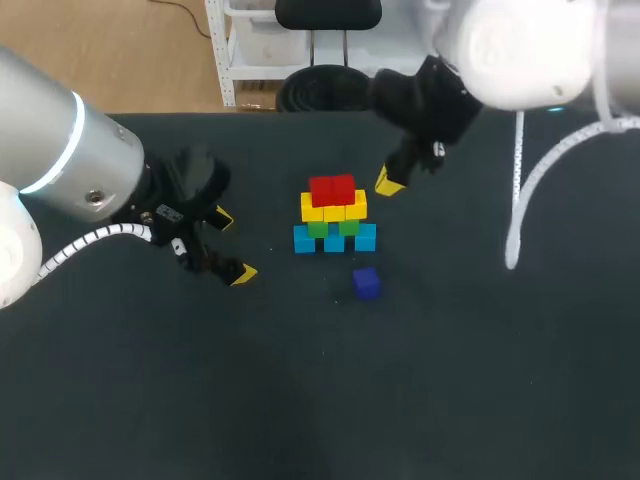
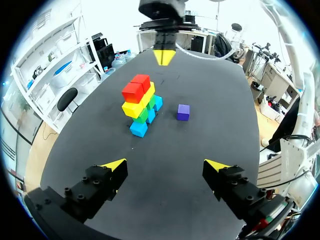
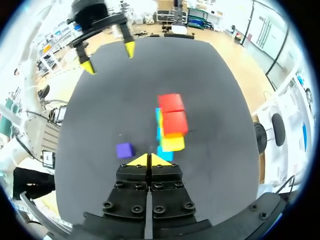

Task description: Place the blue cubes, place green cubes on the blue cubes, place the yellow cubes on the green cubes, then place the red cubes on the yellow cubes, and place purple cube on the red cubes.

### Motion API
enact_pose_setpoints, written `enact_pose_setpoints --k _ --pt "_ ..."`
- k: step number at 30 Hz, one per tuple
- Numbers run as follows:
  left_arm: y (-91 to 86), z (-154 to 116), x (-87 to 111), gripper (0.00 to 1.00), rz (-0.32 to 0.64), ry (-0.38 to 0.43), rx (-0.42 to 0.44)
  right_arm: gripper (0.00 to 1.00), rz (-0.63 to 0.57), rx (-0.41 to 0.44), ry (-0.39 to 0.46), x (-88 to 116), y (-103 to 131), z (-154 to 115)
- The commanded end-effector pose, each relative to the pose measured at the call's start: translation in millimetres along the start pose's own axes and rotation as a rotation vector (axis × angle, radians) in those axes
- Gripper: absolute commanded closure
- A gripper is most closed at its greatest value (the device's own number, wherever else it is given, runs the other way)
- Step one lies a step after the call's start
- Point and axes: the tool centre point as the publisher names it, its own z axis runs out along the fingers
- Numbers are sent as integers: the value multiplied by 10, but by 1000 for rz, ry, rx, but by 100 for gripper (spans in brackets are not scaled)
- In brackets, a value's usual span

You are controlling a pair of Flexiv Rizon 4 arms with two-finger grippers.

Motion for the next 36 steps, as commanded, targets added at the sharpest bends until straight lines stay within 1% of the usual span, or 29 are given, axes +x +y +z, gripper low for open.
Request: enact_pose_setpoints --k 1,3,4,5,6,7,9,15,16,20,26,30,36 --pt "-2 4 0 0 -1 1 -3 71 -24 52 -17 113 340 -67" --pt "-2 4 0 0 -1 1 -3 56 -29 57 -20 145 421 -54" --pt "-2 4 0 0 -1 1 -3 51 -31 57 -21 160 456 -40" --pt "-2 4 0 0 -1 1 -3 44 -32 58 -21 176 489 -21" --pt "-2 4 0 0 -1 1 -3 22 -33 57 -21 190 515 0" --pt "-2 4 0 0 -1 1 -3 13 -33 57 -21 199 533 21" --pt "-2 4 0 0 -1 1 -3 0 -31 59 -20 214 571 76" --pt "-2 4 0 0 -1 1 -3 0 -47 61 -23 239 689 191" --pt "-2 4 0 0 -1 1 -3 0 -58 74 -20 255 691 227" --pt "-2 4 0 0 -1 1 -3 0 -46 96 -9 319 627 361" --pt "-2 4 0 0 -1 1 -3 0 -50 109 2 448 601 561" --pt "-2 4 0 0 -1 1 -3 0 -69 103 4 454 585 650" --pt "-2 4 0 0 -1 1 -3 0 -99 79 2 445 599 698"
